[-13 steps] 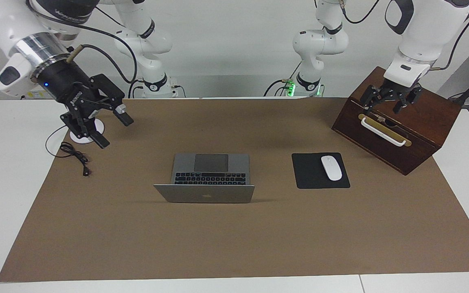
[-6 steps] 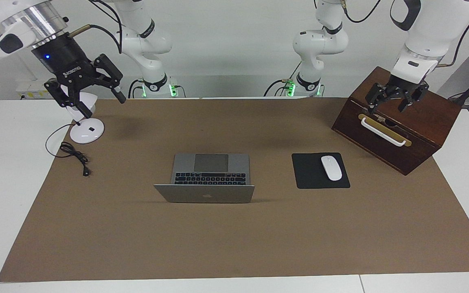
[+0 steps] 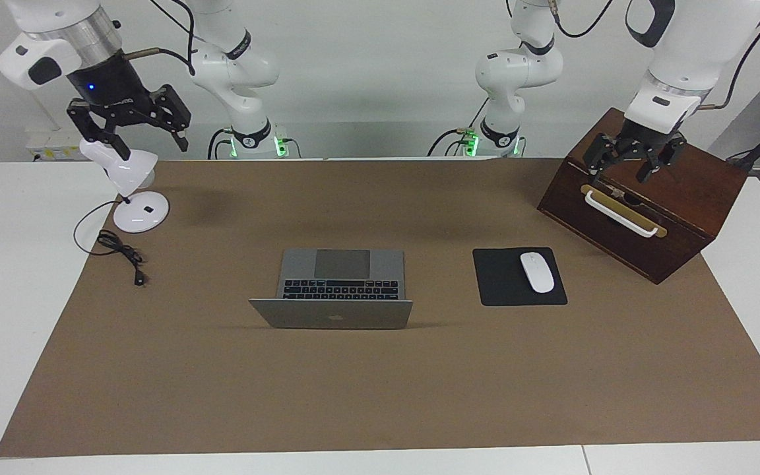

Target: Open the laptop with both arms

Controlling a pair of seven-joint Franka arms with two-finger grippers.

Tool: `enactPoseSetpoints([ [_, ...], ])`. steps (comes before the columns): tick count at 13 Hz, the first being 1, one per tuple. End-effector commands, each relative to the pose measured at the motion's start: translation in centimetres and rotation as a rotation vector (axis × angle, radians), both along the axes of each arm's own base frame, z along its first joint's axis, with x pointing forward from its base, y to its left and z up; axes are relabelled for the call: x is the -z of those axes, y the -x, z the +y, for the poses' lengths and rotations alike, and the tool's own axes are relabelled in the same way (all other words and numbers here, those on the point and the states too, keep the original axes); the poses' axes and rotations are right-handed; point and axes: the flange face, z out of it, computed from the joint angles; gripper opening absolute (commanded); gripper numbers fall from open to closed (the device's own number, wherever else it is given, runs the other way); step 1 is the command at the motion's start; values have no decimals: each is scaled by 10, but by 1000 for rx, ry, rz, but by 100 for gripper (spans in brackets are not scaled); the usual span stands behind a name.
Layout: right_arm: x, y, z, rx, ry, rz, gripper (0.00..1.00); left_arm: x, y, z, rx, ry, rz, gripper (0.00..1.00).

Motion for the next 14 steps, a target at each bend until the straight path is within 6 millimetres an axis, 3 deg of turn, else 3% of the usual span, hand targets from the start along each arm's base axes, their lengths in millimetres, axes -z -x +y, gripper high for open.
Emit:
enactPoseSetpoints([
  [1,37,36,1,77,31,67,100,4,-3,1,3,12,1,100],
  [7,99,24,-38,206,40,57,100,3,-5,8,-7,15,2,100],
  [14,124,28,-45,244,59,66,100,4,2,19,-20,14,13,100],
])
